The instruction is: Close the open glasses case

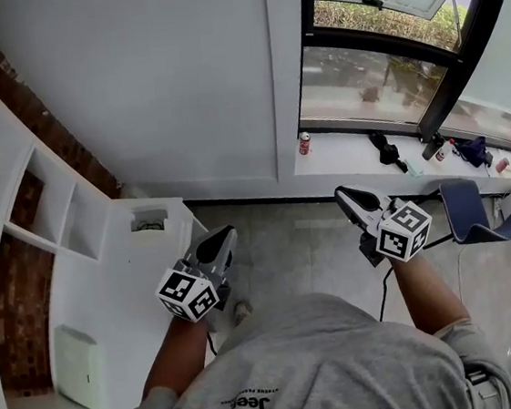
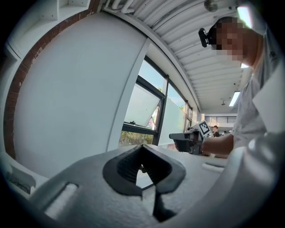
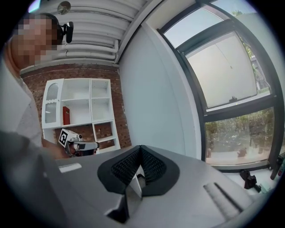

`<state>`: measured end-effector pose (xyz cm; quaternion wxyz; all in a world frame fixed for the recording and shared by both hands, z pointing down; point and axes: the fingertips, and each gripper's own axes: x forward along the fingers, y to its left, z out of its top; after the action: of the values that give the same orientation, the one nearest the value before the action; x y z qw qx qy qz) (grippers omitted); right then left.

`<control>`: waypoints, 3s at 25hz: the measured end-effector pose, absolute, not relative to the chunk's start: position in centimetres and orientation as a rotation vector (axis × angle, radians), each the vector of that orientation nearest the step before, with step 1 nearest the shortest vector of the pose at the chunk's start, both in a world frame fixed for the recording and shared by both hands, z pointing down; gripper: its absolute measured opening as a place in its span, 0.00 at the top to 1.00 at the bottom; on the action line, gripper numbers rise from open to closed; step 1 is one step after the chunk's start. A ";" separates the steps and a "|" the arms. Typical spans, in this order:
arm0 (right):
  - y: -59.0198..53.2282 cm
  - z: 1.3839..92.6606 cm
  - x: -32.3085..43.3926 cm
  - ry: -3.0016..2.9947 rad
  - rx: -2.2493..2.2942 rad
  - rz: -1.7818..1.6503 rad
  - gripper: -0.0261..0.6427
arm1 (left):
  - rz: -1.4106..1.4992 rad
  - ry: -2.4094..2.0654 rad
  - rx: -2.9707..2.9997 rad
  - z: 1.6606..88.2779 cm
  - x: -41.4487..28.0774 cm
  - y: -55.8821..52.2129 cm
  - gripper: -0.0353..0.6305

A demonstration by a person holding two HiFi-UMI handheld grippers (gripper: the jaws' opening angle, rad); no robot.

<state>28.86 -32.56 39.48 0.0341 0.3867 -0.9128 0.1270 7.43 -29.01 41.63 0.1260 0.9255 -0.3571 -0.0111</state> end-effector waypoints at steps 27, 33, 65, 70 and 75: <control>-44.3 39.8 17.9 -2.806 1.041 0.367 0.94 | 0.084 -1.163 2.654 43.7 -1.9 -40.9 0.95; -45.4 40.7 12.8 -2.832 0.913 0.376 0.94 | 0.139 -1.233 2.620 45.1 -6.3 -40.9 0.87; -48.2 50.2 -8.9 -2.718 0.627 0.482 0.94 | 1.092 -1.091 2.673 62.4 -26.1 -44.0 0.42; -48.9 52.4 -10.9 -2.679 0.625 0.522 0.94 | 1.308 -0.937 2.715 66.8 -27.2 -45.3 0.35; -49.5 53.9 -12.2 -2.651 0.631 0.554 0.94 | 1.549 -0.756 2.714 71.3 -28.7 -46.3 0.21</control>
<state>-12.19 -49.48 53.89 0.1797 0.2231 -0.9378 0.1960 -28.73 -46.26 71.27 -0.0367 0.8436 -0.2348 0.4815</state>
